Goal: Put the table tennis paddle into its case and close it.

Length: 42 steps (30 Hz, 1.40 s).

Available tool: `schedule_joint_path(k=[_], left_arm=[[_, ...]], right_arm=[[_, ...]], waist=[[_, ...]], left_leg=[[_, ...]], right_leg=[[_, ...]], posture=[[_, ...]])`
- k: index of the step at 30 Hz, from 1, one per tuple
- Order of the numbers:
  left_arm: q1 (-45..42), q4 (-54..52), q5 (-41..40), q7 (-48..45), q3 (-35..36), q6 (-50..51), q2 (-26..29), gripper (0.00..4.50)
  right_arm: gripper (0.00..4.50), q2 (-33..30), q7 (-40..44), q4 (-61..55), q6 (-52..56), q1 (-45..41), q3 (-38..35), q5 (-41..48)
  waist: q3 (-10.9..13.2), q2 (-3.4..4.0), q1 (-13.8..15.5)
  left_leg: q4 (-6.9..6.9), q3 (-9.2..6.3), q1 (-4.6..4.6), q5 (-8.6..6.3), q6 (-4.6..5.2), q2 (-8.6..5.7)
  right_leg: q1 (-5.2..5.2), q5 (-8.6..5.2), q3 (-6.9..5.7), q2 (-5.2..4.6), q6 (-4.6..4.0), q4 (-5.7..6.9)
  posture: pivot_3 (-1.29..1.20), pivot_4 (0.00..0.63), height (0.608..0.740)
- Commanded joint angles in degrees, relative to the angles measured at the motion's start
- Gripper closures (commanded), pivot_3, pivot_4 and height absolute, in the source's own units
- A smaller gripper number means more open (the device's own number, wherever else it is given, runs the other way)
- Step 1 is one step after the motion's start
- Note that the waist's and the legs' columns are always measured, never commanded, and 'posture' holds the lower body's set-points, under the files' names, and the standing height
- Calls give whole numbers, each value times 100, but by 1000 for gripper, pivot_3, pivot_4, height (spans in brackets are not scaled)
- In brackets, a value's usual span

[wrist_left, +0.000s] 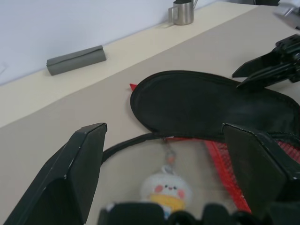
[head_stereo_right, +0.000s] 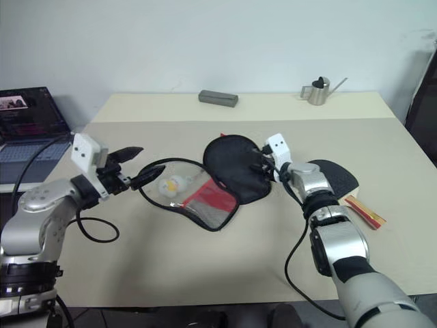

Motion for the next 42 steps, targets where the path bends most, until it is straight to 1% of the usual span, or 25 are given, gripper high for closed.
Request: schedule_joint_path(k=[1,5,8,13,17,20,23,24,33,39,42], left_arm=[[-116,-173,-157,-185,-19,122,129,204],[-86,-293,-506,-501,25,519,204,204],[-65,-309,-713,-854,48,796,442,204],[-252,-237,-1038,-1099,159,1111,671,204],[-253,-227,-1108,-1312,84,1158,813,204],[-259,-199,-1035,-1381,10,1108,868,204],[-302,-162,-992,-1410,-32,1081,889,204],[-312,-156,-978,-1415,-41,1074,890,204],[-377,-97,-855,-1519,-128,985,914,204],[-379,-90,-770,-1551,-143,949,909,204],[-377,-89,-746,-1547,-150,931,902,204]], right_arm=[[1959,84,-166,223,-321,-201,8,-137],[1959,164,-286,411,-388,-261,2,-235],[1959,221,-325,441,-435,-314,-52,-227],[1959,234,122,207,-443,-376,-375,168],[1959,119,270,124,-360,-303,-409,192],[1398,100,158,168,-274,-294,-396,164],[406,122,-165,254,-359,-324,-316,28],[16,130,-260,289,-378,-332,-298,-13],[16,301,-860,665,-238,-411,-210,-289],[16,448,-765,731,-150,-444,-120,-416],[577,498,-775,697,-162,-435,-79,-490]], waist=[[0,0,-26],[0,0,-67],[0,0,-96],[0,0,-119],[0,0,-118],[0,0,-117],[0,0,-119],[0,0,-119],[0,0,-120],[0,0,-119],[0,0,-124]], left_leg=[[0,0,0,0,0,0],[0,-3,-2,1,-1,-1],[0,-5,-2,1,-1,0],[0,-7,-2,2,-2,0],[0,-11,-3,2,-3,0],[0,-11,-3,2,-3,-1],[0,-12,-3,2,-3,0],[0,-12,-3,2,-4,0],[-1,-10,-3,3,-5,0],[-1,-11,-4,3,-5,0],[0,-11,-3,3,-6,0]], right_leg=[[0,0,0,0,0,0],[0,0,-1,0,0,0],[0,0,-1,1,0,1],[-2,0,0,3,0,2],[-2,0,0,4,0,2],[-2,0,0,4,0,2],[-4,1,1,4,-1,2],[-4,1,1,5,-1,3],[-5,1,3,5,-2,4],[-5,1,2,5,-2,4],[-6,1,3,6,-2,4]], posture=[[0,150,740],[0,150,740],[0,150,740],[0,150,740],[0,150,740],[0,150,740],[0,150,740],[0,150,740],[0,150,740],[0,150,740],[0,150,740]])
